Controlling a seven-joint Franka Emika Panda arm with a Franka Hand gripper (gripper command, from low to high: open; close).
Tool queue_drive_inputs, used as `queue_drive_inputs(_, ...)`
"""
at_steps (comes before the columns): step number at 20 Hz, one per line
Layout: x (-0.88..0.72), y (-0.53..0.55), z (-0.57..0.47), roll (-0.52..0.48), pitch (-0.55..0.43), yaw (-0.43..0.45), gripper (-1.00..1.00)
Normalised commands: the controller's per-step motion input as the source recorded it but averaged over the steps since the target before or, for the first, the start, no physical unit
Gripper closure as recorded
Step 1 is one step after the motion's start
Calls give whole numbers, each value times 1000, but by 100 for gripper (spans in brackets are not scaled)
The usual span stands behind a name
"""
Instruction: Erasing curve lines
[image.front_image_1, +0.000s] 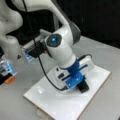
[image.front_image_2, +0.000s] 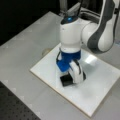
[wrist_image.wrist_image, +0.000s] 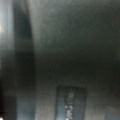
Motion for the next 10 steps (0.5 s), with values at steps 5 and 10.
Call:
queue_drive_inputs(5, 463, 285, -507, 175, 78, -241, 100)
queue_drive_inputs(10, 402, 267, -489, 167, 79, -238, 100)
